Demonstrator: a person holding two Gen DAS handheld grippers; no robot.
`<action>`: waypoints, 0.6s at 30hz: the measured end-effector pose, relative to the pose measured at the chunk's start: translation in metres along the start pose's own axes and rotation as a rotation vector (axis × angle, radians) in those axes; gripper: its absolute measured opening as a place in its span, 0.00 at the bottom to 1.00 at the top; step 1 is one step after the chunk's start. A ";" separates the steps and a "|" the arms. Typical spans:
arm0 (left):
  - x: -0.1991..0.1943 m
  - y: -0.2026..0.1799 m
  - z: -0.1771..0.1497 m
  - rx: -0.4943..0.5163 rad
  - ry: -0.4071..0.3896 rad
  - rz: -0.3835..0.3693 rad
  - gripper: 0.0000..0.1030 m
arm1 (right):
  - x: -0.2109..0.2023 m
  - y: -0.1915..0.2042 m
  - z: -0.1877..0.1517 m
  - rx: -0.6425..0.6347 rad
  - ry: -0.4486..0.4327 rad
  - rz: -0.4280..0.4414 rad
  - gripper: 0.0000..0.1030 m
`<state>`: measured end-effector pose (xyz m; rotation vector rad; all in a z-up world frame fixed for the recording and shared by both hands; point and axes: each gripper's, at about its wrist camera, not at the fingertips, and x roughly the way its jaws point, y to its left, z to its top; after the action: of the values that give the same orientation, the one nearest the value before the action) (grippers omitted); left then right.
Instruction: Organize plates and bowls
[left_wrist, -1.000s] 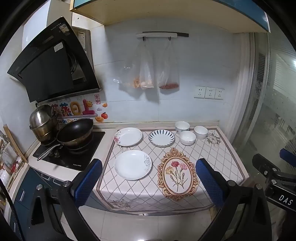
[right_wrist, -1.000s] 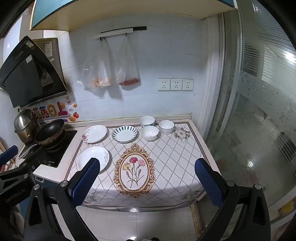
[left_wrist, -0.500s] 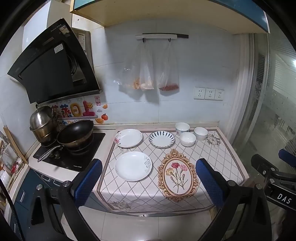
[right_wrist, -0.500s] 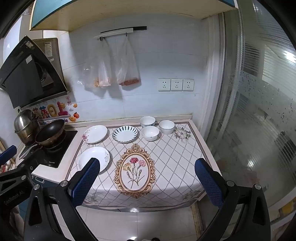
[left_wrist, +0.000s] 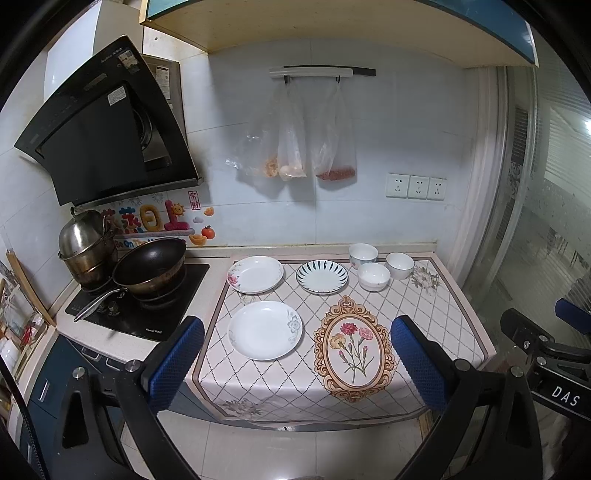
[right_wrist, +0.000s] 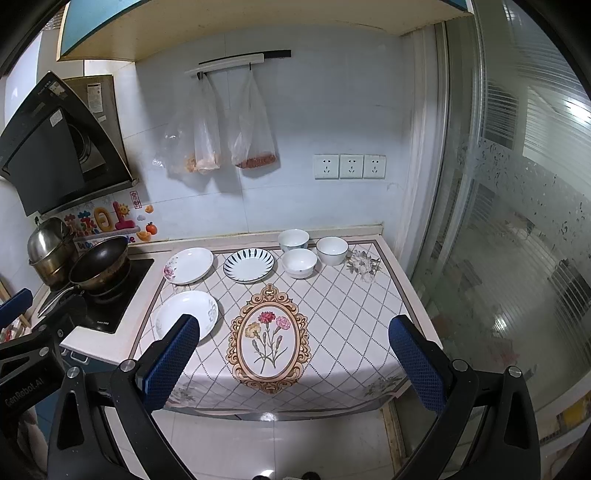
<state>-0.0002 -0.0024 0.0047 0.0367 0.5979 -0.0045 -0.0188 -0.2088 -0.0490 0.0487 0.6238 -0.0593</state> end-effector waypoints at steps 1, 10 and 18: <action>0.000 0.000 0.000 0.000 0.001 0.001 1.00 | 0.000 0.000 0.000 0.000 0.000 0.000 1.00; -0.001 0.001 -0.001 -0.008 0.005 0.001 1.00 | -0.003 0.007 -0.001 -0.011 0.002 0.000 1.00; -0.001 0.003 -0.004 -0.014 0.005 0.001 1.00 | -0.003 0.009 -0.002 -0.012 0.006 -0.003 1.00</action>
<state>-0.0031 0.0010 0.0022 0.0238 0.6033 0.0006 -0.0221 -0.1999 -0.0484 0.0364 0.6305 -0.0580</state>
